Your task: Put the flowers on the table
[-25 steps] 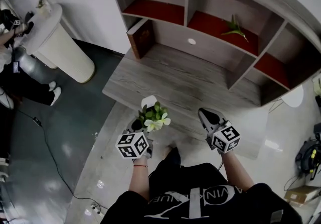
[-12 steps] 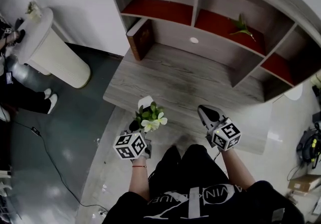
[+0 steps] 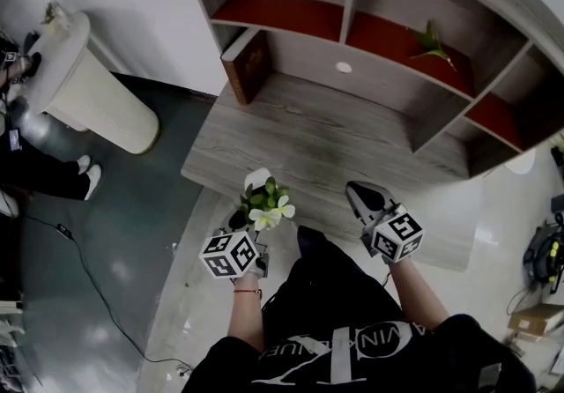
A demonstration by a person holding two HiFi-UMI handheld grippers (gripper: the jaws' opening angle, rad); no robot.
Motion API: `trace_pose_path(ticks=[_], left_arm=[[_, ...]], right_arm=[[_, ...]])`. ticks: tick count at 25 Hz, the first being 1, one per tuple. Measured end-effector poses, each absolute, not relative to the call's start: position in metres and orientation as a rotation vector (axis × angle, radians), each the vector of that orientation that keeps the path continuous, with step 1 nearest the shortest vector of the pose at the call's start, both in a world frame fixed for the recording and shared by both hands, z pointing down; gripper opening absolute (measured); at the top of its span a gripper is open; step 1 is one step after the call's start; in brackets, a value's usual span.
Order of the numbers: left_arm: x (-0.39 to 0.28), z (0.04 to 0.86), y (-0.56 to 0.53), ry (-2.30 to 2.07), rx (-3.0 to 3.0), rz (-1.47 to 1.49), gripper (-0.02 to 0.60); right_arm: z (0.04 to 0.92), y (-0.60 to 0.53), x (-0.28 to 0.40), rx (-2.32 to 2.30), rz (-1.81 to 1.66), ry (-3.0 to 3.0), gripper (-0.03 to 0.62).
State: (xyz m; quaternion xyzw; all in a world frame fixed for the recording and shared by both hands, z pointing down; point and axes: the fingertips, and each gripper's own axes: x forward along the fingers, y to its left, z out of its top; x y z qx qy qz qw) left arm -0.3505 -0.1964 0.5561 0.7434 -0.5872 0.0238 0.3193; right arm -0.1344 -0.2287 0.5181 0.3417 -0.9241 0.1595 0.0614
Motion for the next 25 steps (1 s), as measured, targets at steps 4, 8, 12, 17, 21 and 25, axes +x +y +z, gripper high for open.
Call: trace_pose_path(ticks=[4,8,12,17,21,25], left_arm=[[-0.349,0.549,-0.215,-1.521,1.980,0.067,0.067],[-0.353,0.553,-0.232,-1.503,1.972,0.077,0.067],[-0.347,0.567,-0.246,-1.456,1.960,0.114,0.067],[-0.343,0.580,-0.264,-1.412,1.938,0.121,0.064],[-0.336,0.589,-0.280,-1.371,1.922,0.119,0.064],[-0.331,0.594,-0.306,-1.327,1.911,0.118,0.064]], right_arm=[[0.516,-0.243,-0.135,1.042,0.486,-2.800,0.011],[0.516,-0.258,-0.143,1.044,0.495,-2.808,0.011],[0.521,-0.275,-0.148,1.042,0.513,-2.800,0.011],[0.529,-0.289,-0.157,1.024,0.540,-2.787,0.011],[0.534,-0.301,-0.161,1.014,0.552,-2.775,0.011],[0.537,-0.314,-0.165,1.012,0.563,-2.769,0.011]])
